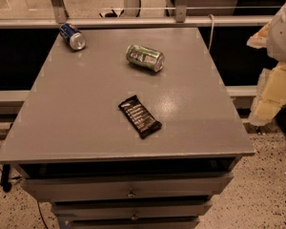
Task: Place green can upright
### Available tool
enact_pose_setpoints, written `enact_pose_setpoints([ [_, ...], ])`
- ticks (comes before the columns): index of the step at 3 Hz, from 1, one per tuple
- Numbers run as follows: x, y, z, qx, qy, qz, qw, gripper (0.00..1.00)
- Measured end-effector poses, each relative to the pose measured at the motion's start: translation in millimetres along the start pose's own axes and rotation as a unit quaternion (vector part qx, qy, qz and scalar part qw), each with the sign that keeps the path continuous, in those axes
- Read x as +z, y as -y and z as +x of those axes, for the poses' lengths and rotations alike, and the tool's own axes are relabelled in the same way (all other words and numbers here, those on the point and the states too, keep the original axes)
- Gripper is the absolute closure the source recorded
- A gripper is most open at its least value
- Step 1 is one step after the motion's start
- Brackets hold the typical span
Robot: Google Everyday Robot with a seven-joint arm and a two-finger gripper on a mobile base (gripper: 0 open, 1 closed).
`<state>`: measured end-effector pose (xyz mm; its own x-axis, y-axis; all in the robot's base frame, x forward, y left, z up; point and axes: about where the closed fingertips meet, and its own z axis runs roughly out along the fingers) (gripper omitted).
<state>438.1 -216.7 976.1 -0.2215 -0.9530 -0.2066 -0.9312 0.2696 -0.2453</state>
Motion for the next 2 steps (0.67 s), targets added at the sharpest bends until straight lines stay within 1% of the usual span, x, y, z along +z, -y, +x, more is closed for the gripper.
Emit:
enact_pose_setpoints([
  [1,7,8,-6,0.002,0.005,0.003,1.0000,0.00],
  [2,30,39,-25,0.013,0.018,0.005,0.9997,0.00],
])
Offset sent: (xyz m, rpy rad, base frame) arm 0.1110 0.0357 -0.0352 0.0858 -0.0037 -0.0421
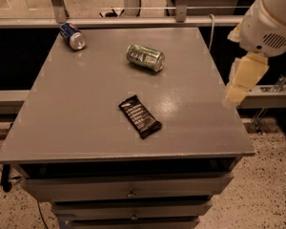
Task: Place green can upright
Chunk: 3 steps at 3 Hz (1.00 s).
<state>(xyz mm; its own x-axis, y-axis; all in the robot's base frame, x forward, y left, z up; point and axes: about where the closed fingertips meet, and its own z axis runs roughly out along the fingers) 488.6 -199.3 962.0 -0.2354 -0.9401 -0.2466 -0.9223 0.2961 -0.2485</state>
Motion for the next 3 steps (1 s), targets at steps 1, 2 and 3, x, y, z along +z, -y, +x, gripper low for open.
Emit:
enact_pose_setpoints([
  [1,37,46,-32,0.015,0.016,0.003,0.9997,0.00],
  [2,71,86,-64,0.034,0.040,0.006,0.9986,0.00],
  [3,102,118,-98,0.056,0.067,0.003,0.9962,0.00],
])
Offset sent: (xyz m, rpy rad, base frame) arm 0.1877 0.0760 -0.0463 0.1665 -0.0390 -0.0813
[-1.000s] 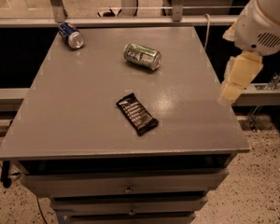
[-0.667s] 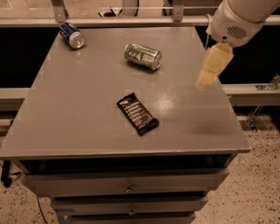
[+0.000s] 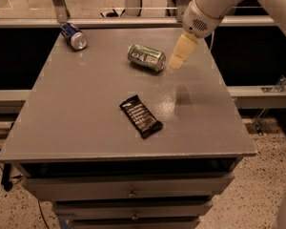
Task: Place green can upright
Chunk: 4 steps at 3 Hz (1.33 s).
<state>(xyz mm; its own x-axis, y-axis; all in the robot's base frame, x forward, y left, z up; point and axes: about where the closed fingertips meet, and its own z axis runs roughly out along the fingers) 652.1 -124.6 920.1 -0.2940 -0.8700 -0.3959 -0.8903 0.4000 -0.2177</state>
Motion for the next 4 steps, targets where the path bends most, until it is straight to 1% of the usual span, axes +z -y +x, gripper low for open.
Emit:
enact_pose_setpoints([
  [1,28,16,-34,0.018,0.024,-0.009,0.9995,0.00],
  [2,57,25,-66,0.030,0.035,-0.024,0.9986,0.00],
  [3,87,24,-88,0.037,0.035,-0.044,0.9977,0.00],
  [4,115,20,-97,0.044,0.022,-0.061,0.9969,0.00],
])
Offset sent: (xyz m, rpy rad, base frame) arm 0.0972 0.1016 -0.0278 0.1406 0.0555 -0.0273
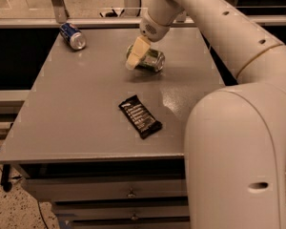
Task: Place green can upright
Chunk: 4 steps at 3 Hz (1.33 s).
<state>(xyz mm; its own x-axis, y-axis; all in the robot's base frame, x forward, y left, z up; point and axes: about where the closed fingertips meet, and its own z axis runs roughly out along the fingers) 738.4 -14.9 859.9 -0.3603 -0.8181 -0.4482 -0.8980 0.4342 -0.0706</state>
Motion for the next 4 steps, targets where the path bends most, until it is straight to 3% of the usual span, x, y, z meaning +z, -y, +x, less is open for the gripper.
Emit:
enact_pose_setpoints([
  [1,16,2,1,0.011,-0.021,-0.003,0.9997,0.00],
  [2,23,6,4,0.020,-0.057,0.003,0.9982,0.18],
  [4,13,16,3,0.005,-0.110,0.032,0.9934,0.65],
])
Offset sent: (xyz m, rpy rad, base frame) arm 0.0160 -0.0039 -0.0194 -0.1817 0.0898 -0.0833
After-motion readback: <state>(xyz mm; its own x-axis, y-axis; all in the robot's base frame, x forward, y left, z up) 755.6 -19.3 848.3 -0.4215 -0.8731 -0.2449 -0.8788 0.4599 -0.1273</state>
